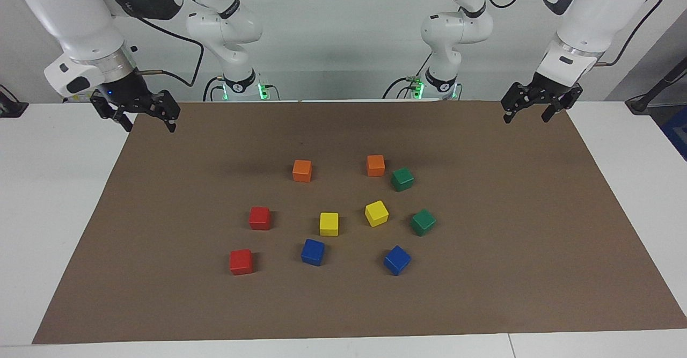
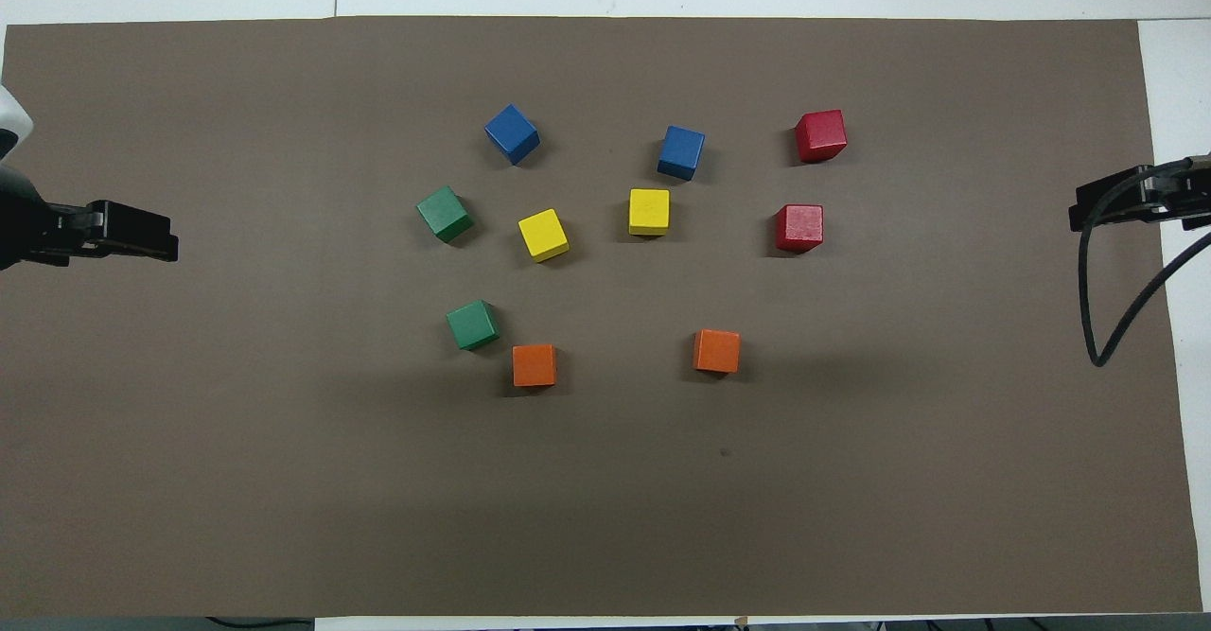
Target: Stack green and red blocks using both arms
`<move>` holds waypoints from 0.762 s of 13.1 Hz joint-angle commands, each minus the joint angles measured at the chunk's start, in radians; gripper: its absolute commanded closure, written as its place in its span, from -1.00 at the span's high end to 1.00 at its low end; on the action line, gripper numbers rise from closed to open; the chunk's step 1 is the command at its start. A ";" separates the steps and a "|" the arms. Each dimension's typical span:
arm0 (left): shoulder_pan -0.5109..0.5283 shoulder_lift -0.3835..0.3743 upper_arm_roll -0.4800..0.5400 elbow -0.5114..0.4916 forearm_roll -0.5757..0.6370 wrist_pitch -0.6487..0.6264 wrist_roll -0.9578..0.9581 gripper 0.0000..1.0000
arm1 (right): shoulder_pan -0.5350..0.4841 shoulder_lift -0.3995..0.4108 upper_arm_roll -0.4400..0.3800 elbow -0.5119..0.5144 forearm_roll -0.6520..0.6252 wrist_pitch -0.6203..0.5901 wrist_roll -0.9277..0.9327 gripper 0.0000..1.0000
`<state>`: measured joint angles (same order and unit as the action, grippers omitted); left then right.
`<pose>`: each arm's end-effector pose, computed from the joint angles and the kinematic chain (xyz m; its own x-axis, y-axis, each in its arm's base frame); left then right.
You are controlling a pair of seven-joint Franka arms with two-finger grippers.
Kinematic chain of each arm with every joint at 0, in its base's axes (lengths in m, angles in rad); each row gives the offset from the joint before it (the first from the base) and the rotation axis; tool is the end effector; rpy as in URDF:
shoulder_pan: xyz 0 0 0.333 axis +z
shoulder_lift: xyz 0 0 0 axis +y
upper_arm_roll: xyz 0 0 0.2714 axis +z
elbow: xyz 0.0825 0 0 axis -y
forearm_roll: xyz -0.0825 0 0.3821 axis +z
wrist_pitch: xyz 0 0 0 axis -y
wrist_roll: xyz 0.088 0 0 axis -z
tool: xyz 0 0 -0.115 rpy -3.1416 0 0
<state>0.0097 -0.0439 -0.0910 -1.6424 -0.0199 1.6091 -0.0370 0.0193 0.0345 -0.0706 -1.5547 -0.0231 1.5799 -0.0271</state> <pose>0.5420 -0.0473 0.5655 0.9990 -0.0435 0.0098 -0.0436 -0.9989 0.0163 0.5614 -0.0309 0.5611 0.9997 -0.0240 -0.0099 -0.0237 -0.9994 0.0253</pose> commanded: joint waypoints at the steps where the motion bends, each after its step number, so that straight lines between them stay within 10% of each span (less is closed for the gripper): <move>1: 0.007 -0.031 -0.001 -0.034 -0.009 -0.017 -0.003 1.00 | -0.013 -0.019 0.012 -0.021 -0.009 0.009 -0.002 1.00; 10: -0.074 0.001 -0.019 -0.112 -0.014 0.070 -0.157 1.00 | 0.008 -0.039 0.018 -0.054 -0.008 0.003 -0.001 1.00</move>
<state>-0.0171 -0.0390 -0.1166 -1.6959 -0.0247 1.6217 -0.1025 0.0220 0.0319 -0.0588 -1.5604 -0.0231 1.5735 -0.0271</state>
